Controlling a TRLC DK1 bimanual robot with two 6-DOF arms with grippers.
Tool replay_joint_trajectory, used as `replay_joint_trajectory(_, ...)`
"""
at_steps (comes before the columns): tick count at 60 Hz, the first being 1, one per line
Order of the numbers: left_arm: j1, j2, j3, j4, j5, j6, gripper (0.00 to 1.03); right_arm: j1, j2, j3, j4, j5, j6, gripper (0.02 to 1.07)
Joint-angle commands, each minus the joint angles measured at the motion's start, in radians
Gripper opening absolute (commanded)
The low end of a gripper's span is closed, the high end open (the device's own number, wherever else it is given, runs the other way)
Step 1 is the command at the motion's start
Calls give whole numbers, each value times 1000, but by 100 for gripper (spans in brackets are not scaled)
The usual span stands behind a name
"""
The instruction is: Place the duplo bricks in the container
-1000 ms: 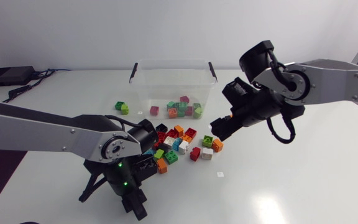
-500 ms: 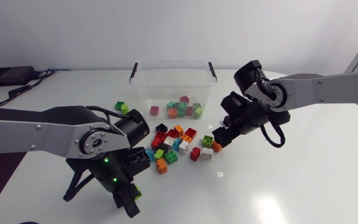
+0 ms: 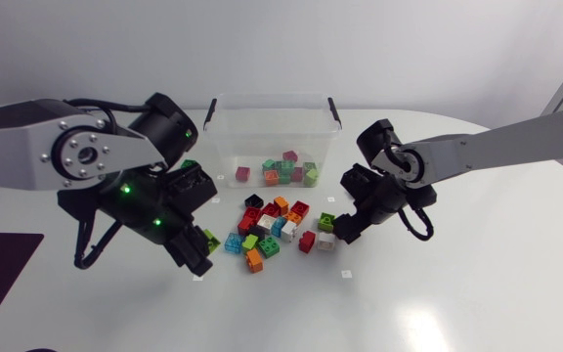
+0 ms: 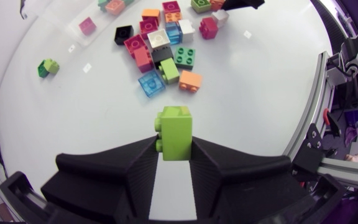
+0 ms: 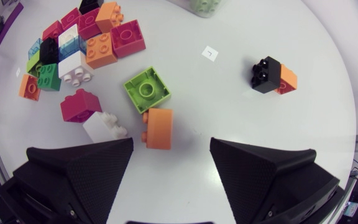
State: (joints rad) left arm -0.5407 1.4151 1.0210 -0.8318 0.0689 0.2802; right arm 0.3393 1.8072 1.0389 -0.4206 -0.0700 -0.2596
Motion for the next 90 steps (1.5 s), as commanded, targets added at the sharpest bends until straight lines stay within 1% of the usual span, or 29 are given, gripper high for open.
replay_joint_trajectory(1, 25, -19, 51, 2, -1, 19, 26, 7, 35, 18, 14, 3, -15, 87)
replay_joint_trajectory(15, 35, -30, 88, 45, 0, 20, 26, 18, 80, 43, 20, 3, -15, 86)
replay_joint_trajectory(23, 41, -41, 99, 80, 0, 22, 26, 29, 87, 59, 20, 3, -13, 77)
replay_joint_trajectory(28, 51, -44, 105, 103, 0, 22, 26, 33, 93, 70, 20, 3, -12, 68)
replay_joint_trajectory(29, 56, -44, 106, 115, 2, 25, 26, 35, 98, 73, 19, 3, -10, 63)
replay_joint_trajectory(32, 61, -44, 110, 126, 2, 25, 26, 38, 106, 76, 17, 1, -7, 59)
replay_joint_trajectory(38, 82, -41, 122, 160, 5, 25, 26, 40, 118, 78, 17, 3, -7, 40)
replay_joint_trajectory(43, 94, -35, 139, 172, 12, 25, 26, 38, 121, 82, 8, 3, -9, 29)
replay_joint_trajectory(51, 108, -21, 166, 201, 25, 22, 26, 38, 106, 79, -4, 3, -9, 28)
replay_joint_trajectory(54, 114, -10, 183, 212, 25, 17, 26, 35, 83, 76, -7, 3, -7, 24)
replay_joint_trajectory(57, 117, -2, 198, 218, 25, 16, 26, 32, 58, 76, -15, 3, -7, 23)
replay_joint_trajectory(67, 131, 36, 215, 301, 29, -1, 26, 26, -17, 85, -58, 1, -6, 23)
replay_joint_trajectory(90, 182, 252, 386, 404, 62, -62, 26, 35, -164, 161, -141, -7, 22, 23)
